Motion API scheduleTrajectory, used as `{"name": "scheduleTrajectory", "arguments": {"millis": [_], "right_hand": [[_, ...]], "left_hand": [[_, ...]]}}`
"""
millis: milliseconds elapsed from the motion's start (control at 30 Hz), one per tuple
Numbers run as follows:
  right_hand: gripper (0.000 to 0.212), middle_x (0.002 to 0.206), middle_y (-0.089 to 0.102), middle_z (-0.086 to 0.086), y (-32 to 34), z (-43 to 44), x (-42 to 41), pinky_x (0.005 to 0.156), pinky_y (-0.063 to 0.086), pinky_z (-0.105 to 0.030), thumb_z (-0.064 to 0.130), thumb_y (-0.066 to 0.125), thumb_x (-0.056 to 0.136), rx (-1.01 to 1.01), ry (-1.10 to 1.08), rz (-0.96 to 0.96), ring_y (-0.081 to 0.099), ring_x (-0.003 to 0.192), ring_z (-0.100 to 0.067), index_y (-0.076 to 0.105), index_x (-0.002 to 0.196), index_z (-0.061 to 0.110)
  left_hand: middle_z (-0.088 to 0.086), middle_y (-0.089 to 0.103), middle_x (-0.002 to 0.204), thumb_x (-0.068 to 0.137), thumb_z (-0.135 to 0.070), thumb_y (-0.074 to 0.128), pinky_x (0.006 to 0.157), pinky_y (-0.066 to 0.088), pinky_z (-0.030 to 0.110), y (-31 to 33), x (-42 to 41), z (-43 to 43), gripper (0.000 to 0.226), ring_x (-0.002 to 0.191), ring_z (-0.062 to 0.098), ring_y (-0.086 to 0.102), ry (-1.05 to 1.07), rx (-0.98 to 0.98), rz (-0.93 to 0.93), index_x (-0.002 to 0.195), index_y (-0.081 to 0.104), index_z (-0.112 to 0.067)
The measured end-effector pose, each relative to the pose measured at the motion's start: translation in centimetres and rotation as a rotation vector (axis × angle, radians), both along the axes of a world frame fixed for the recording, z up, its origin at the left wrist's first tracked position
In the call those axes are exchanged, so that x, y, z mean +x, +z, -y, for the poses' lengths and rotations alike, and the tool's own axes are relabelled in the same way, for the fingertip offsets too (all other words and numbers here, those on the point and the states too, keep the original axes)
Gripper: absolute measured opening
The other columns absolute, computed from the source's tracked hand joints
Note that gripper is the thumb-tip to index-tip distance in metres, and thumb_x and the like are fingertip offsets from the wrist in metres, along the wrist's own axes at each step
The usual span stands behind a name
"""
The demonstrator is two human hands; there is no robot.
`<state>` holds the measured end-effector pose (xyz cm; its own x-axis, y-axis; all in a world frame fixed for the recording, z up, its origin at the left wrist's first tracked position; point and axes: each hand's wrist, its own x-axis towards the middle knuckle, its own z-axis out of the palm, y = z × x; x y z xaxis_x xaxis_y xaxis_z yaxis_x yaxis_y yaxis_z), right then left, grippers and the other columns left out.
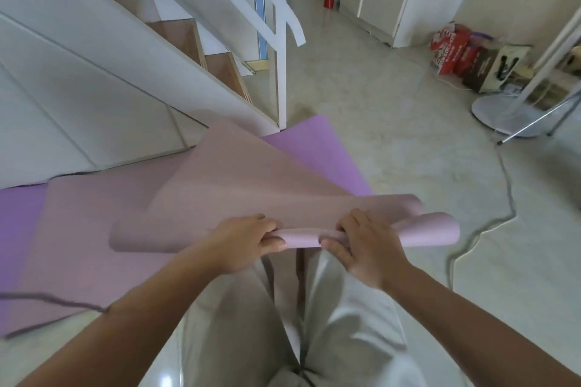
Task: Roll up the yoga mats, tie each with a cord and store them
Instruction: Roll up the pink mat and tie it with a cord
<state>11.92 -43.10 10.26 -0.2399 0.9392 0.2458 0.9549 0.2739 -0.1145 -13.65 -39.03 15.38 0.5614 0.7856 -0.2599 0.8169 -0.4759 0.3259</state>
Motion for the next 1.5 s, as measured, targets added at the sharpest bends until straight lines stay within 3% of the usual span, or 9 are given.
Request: {"name": "scheduleTrajectory", "arguments": {"millis": [133, 300, 433, 667, 867, 1133, 1233, 1367, 1500], "right_hand": [[0.051, 0.085, 0.053, 0.002, -0.4, 2.7, 0.5, 0.064, 0.036, -0.031, 0.049, 0.018, 0.094, -0.057, -0.032, -0.096, 0.056, 0.081, -0.027, 0.059, 0.084, 0.019], [0.039, 0.076, 0.053, 0.000, -1.7, 4.5, 0.1, 0.056, 0.044, -0.035, 0.040, 0.034, 0.095, 0.127, -0.104, -0.072, 0.053, 0.069, -0.026, 0.057, 0.073, 0.017], [0.039, 0.071, 0.053, -0.004, -2.3, 4.8, 0.0, 0.046, 0.042, -0.034, 0.041, 0.043, 0.094, 0.287, -0.056, -0.012, 0.053, 0.061, -0.026, 0.059, 0.071, 0.014], [0.041, 0.074, 0.052, -0.003, -2.7, 5.4, -0.1, 0.041, 0.041, -0.032, 0.046, 0.046, 0.094, 0.336, -0.003, -0.118, 0.055, 0.062, -0.025, 0.057, 0.071, 0.014], [0.041, 0.087, 0.054, 0.006, -3.5, 6.5, 1.5, 0.062, 0.040, -0.027, 0.057, 0.047, 0.093, 0.232, 0.144, -0.231, 0.050, 0.079, -0.018, 0.062, 0.083, 0.020], [0.036, 0.066, 0.044, 0.018, -1.2, 5.1, 1.8, 0.055, 0.030, -0.019, 0.057, 0.053, 0.089, -0.056, 0.071, -0.337, 0.049, 0.064, -0.010, 0.059, 0.069, 0.027], [0.039, 0.060, 0.051, 0.009, 0.2, 3.8, 1.4, 0.057, 0.033, -0.029, 0.059, 0.060, 0.087, -0.313, -0.082, -0.334, 0.050, 0.062, -0.008, 0.052, 0.065, 0.027], [0.038, 0.076, 0.050, 0.009, 1.4, 2.5, 0.8, 0.060, 0.033, -0.030, 0.064, 0.057, 0.087, -0.321, -0.147, -0.185, 0.053, 0.075, -0.013, 0.057, 0.075, 0.028], [0.035, 0.086, 0.042, 0.008, 1.8, 2.5, 0.3, 0.060, 0.032, -0.029, 0.065, 0.055, 0.088, -0.308, -0.158, -0.161, 0.055, 0.082, -0.015, 0.060, 0.081, 0.031]], "left_hand": [[-0.008, 0.046, 0.086, 0.095, -0.054, 0.053, 0.068, 0.026, 0.031, 0.0, 0.1, 2.4, 0.033, 0.079, 0.013, 0.047, -0.056, 0.016, 0.015, 0.072, 0.043, -0.034], [-0.006, 0.053, 0.095, 0.083, -0.070, 0.048, 0.069, 0.039, 0.030, -3.0, -1.5, 5.1, 0.052, 0.085, 0.021, 0.057, -0.041, 0.271, 0.062, 0.111, 0.065, -0.029], [-0.011, 0.060, 0.085, 0.084, -0.063, 0.046, 0.057, 0.048, 0.023, -4.4, -3.4, 7.0, 0.048, 0.078, 0.011, 0.058, -0.019, 0.475, 0.189, 0.109, 0.072, -0.032], [-0.021, 0.053, 0.079, 0.059, -0.077, 0.051, 0.068, 0.035, 0.012, -3.6, -3.6, 7.0, 0.060, 0.077, 0.002, 0.052, 0.206, 0.170, 0.304, 0.099, 0.073, -0.039], [-0.016, 0.063, 0.094, 0.055, -0.077, 0.055, 0.072, 0.032, 0.004, -3.9, -3.7, 6.6, 0.060, 0.090, -0.003, 0.050, 0.162, 0.168, 0.325, 0.093, 0.076, -0.035], [-0.044, 0.056, 0.068, 0.053, -0.073, 0.061, 0.066, 0.038, 0.005, -4.2, -3.8, 6.1, 0.041, 0.069, -0.017, 0.055, 0.272, 0.166, 0.351, 0.074, 0.067, -0.038], [-0.028, 0.062, 0.068, 0.066, -0.064, 0.068, 0.064, 0.036, 0.009, -3.9, -3.7, 4.9, 0.036, 0.070, -0.002, 0.057, 0.190, 0.194, 0.293, 0.081, 0.070, -0.031], [-0.009, 0.067, 0.085, 0.073, -0.071, 0.036, 0.063, 0.032, 0.016, -4.1, -3.8, 3.1, 0.059, 0.080, 0.011, 0.059, 0.013, 0.292, 0.182, 0.088, 0.073, -0.028], [-0.007, 0.063, 0.078, 0.086, -0.057, 0.042, 0.058, 0.038, 0.020, -4.4, -3.9, 2.4, 0.043, 0.070, 0.017, 0.062, -0.162, 0.533, 0.126, 0.079, 0.074, -0.030]]}}
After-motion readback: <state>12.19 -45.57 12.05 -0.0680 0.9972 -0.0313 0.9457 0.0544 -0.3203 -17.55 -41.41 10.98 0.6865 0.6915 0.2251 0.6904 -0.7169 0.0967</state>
